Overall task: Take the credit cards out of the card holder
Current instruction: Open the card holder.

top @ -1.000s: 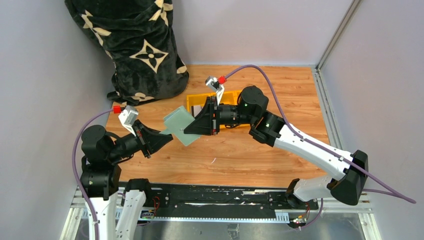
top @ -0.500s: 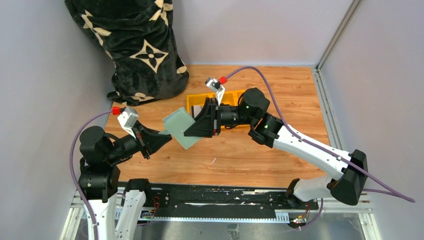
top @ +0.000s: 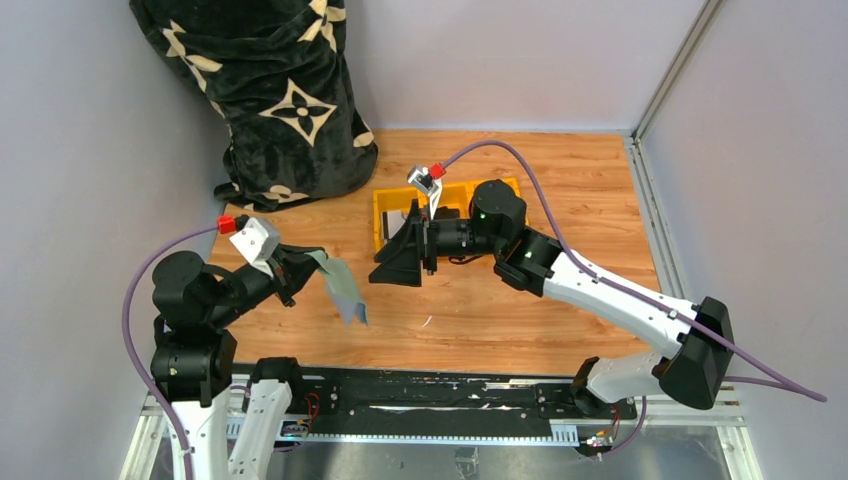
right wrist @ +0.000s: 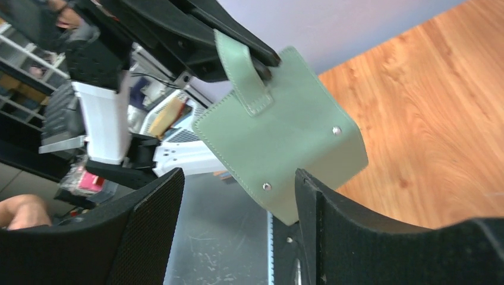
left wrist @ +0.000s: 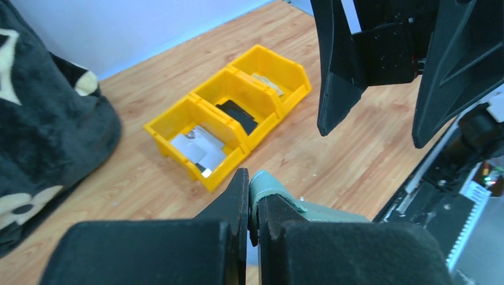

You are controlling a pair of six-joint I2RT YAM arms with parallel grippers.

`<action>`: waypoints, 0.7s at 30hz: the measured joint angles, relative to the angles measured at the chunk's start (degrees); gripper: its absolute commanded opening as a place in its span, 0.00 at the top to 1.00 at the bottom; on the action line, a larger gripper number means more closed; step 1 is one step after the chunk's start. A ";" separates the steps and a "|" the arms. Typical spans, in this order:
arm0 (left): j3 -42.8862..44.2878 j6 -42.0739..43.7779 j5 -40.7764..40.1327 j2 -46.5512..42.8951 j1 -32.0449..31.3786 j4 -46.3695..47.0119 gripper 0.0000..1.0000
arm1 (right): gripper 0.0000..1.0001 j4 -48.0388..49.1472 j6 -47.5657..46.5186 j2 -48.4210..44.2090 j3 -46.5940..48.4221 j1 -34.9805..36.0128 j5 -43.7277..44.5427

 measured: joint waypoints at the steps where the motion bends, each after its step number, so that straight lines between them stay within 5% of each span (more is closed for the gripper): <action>1: 0.04 1.46 -0.68 0.20 0.00 -0.02 1.00 | 0.26 -1.64 -1.22 0.11 0.07 0.00 0.76; 9: 0.07 3.96 -2.16 0.63 0.00 -0.11 1.00 | 0.22 -5.86 -11.61 -1.55 -0.87 2.45 8.76; 21: 2.45 -0.55 -1.40 1.40 0.00 -0.22 1.00 | 0.25 -7.21 -36.26 -3.43 -0.22 21.77 27.43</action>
